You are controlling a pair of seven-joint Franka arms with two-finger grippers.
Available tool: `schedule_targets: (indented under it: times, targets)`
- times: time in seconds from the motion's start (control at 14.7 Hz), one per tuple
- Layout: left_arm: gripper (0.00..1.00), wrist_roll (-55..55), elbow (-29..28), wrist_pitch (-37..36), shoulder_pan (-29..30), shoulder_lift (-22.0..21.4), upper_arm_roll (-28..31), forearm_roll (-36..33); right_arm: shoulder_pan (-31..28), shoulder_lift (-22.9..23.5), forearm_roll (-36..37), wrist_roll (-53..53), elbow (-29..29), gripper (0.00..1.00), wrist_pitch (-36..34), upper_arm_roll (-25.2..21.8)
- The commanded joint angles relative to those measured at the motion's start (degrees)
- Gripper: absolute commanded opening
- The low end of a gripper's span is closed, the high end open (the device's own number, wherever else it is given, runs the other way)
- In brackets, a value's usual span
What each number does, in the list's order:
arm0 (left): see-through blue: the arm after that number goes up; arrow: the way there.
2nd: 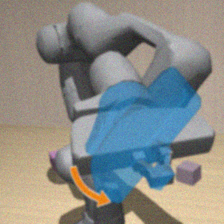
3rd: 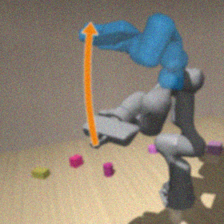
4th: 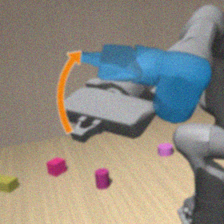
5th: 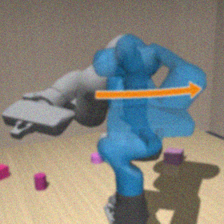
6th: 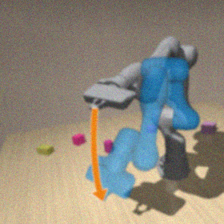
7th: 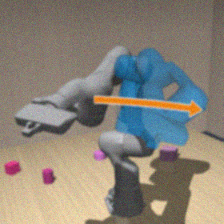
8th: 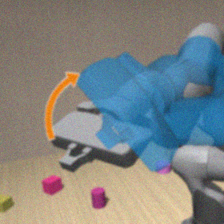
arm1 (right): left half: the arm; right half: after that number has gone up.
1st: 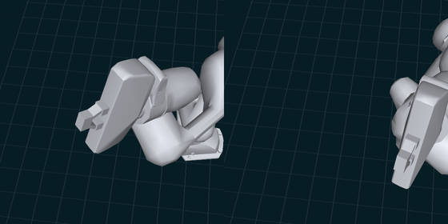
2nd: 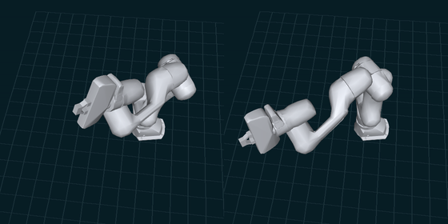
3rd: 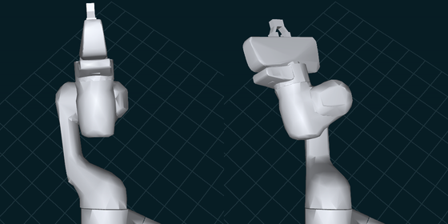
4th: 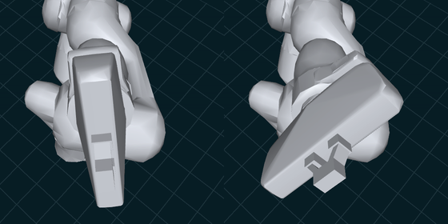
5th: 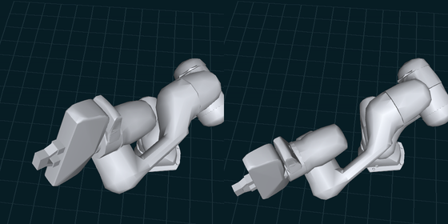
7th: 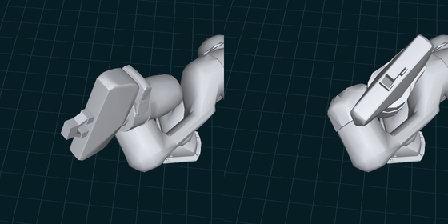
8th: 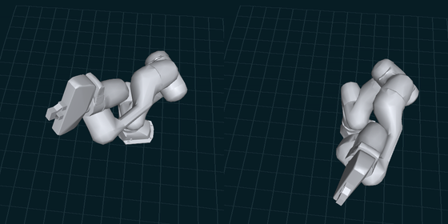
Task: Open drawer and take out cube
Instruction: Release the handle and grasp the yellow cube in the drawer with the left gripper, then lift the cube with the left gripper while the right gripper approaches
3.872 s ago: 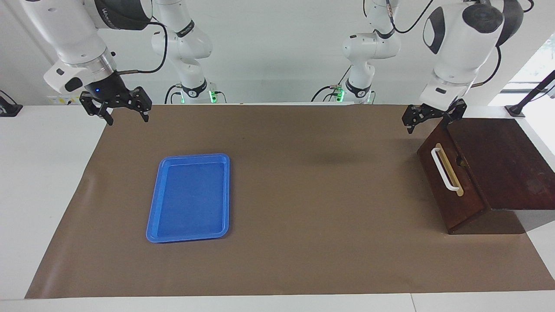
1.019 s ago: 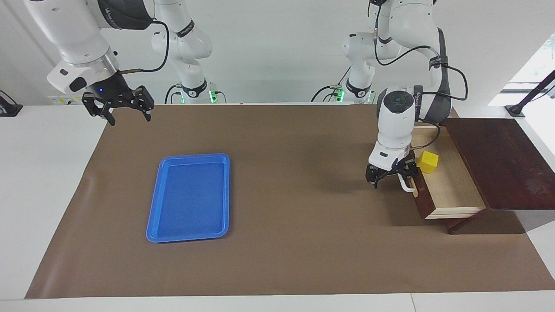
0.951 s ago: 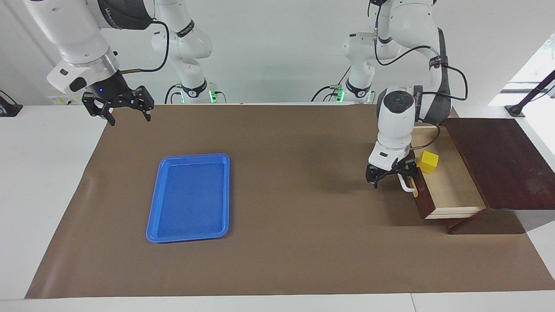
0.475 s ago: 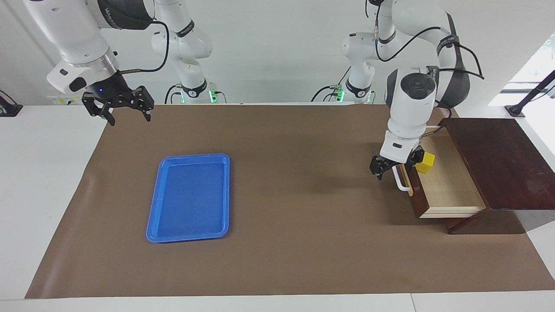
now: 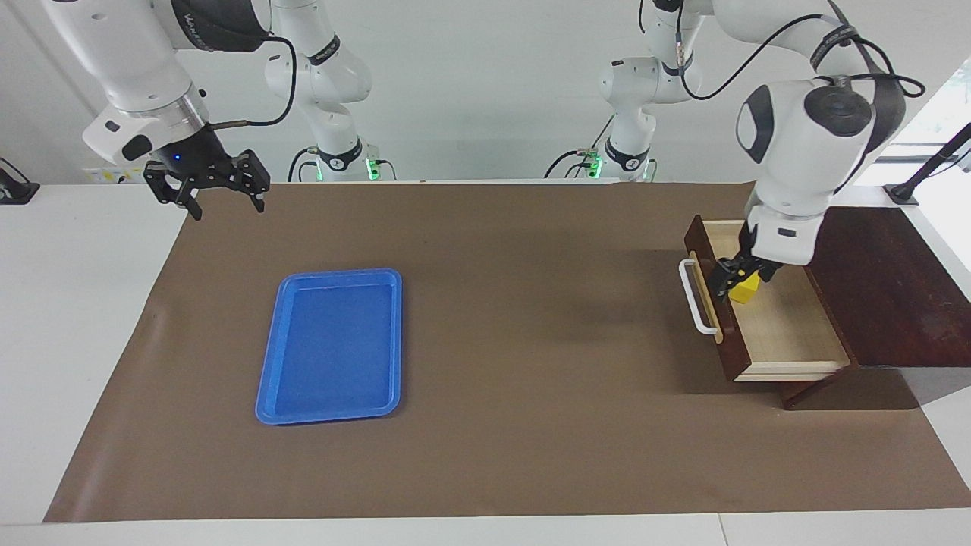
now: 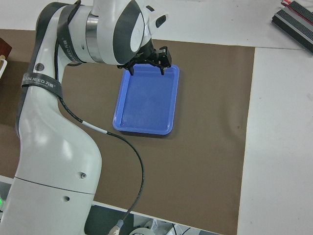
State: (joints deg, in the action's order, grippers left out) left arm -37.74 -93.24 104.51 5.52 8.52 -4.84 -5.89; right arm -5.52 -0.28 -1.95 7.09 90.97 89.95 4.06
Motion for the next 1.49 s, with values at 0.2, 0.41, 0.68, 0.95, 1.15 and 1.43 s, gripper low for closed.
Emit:
schedule_targets:
  times: [0.2, 0.41, 0.68, 0.95, 1.15, 1.43]
  targets:
    - [1.00, -12.7, -18.4, 10.5, 1.1, -7.3, -0.5, 0.7, -0.4, -1.5, -1.7, -5.1, 1.9, 1.00, -0.4, 0.3]
    - [1.00, -14.1, -20.3, 13.2, 1.2, -7.2, -0.5, 0.7, 0.0, -1.7, -2.0, -9.6, 3.3, 1.00, -0.6, 0.5]
    - [1.00, -14.9, -21.7, 15.7, 1.3, -6.6, -0.5, 0.7, 2.2, -1.7, -6.6, -21.2, 6.2, 1.00, -0.2, 0.5]
    - [0.56, -14.8, -22.2, 17.0, 1.3, -6.4, -0.5, 0.7, 6.3, 0.8, -12.2, -36.0, 9.3, 1.00, 3.4, 0.6]
    - [0.15, -14.9, -20.6, 16.3, 1.3, -6.2, -0.5, 0.7, 12.6, 4.8, -18.9, -54.9, 12.4, 1.00, 11.5, 0.6]
    - [0.10, -16.1, -12.2, 10.3, 0.6, -6.1, -0.6, 7.7, 18.7, 7.0, -26.1, -67.4, 16.6, 1.00, 22.6, 0.6]
